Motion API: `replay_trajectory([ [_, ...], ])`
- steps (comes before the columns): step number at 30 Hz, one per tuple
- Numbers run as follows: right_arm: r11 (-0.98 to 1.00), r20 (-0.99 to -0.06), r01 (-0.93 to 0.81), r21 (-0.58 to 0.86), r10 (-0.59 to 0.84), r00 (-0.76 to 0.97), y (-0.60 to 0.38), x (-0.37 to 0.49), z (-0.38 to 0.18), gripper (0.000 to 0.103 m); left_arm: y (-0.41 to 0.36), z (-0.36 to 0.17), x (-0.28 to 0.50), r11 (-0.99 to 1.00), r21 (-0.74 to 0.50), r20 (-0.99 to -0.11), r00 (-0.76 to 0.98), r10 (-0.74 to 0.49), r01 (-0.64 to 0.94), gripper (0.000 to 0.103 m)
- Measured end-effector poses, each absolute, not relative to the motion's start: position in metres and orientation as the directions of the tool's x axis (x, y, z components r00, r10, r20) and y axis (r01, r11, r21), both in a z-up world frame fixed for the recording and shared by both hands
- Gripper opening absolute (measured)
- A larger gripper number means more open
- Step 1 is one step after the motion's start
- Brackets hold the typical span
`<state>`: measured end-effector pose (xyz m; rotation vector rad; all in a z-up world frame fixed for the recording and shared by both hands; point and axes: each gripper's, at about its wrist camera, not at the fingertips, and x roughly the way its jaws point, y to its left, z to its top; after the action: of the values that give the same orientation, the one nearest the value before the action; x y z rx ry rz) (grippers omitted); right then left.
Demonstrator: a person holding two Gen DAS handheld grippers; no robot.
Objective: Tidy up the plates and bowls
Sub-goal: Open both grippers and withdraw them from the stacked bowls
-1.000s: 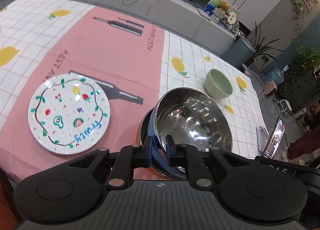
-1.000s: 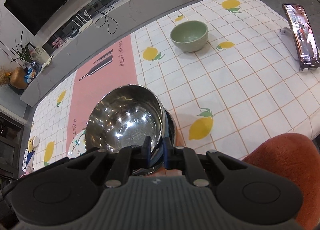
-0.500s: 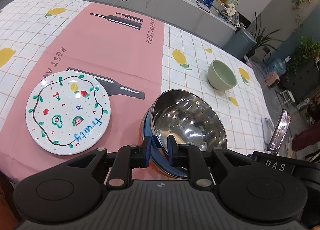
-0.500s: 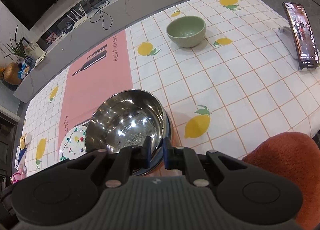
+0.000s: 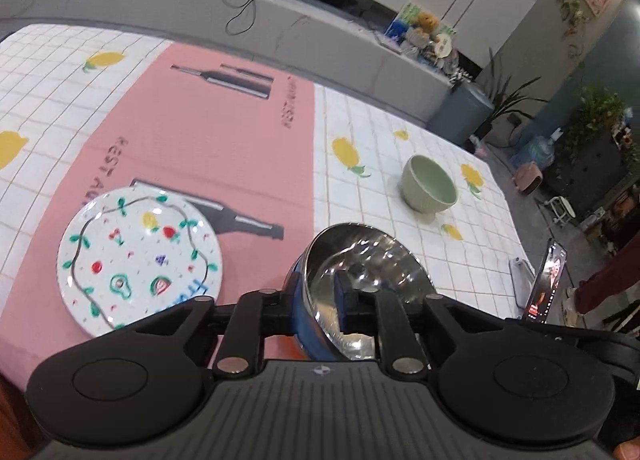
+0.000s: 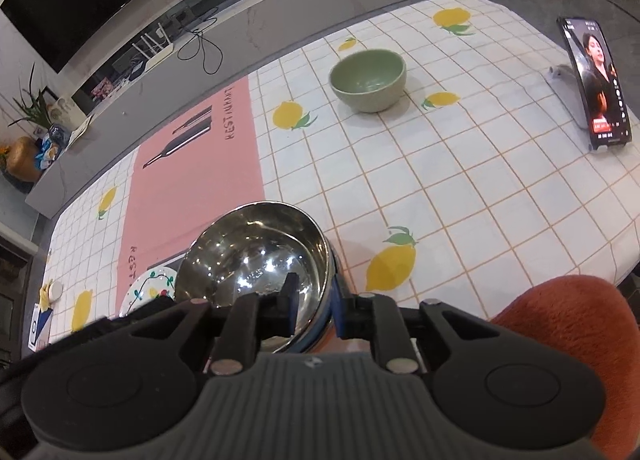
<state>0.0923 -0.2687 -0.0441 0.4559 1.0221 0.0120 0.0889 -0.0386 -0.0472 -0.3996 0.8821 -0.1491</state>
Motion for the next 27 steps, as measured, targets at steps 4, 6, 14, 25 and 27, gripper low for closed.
replay_trajectory([
  [4, 0.905, -0.820, 0.195, 0.378, 0.229, 0.524, -0.268, 0.093, -0.047, 0.007, -0.044, -0.057, 0.092, 0.927, -0.374, -0.746, 0.605, -0.277, -0.036, 0.008],
  [6, 0.906, -0.821, 0.194, 0.376, 0.229, 0.523, -0.267, 0.094, -0.048, 0.006, -0.045, -0.061, 0.093, 0.931, -0.364, -0.754, 0.598, -0.271, -0.037, 0.008],
  [14, 0.894, -0.804, 0.191, 0.405, 0.249, 0.540, -0.273, 0.095, -0.044, 0.012, -0.038, -0.046, 0.095, 0.929, -0.369, -0.731, 0.624, -0.276, -0.022, 0.010],
  [25, 0.888, -0.783, 0.231, 0.398, 0.198, 0.589, -0.287, 0.122, -0.036, 0.044, -0.064, -0.018, 0.127, 0.945, -0.312, -0.744, 0.593, -0.307, 0.098, 0.027],
  [27, 0.889, -0.782, 0.240, 0.391, 0.183, 0.596, -0.291, 0.131, -0.036, 0.048, -0.069, -0.015, 0.135, 0.946, -0.307, -0.740, 0.600, -0.305, 0.103, 0.033],
])
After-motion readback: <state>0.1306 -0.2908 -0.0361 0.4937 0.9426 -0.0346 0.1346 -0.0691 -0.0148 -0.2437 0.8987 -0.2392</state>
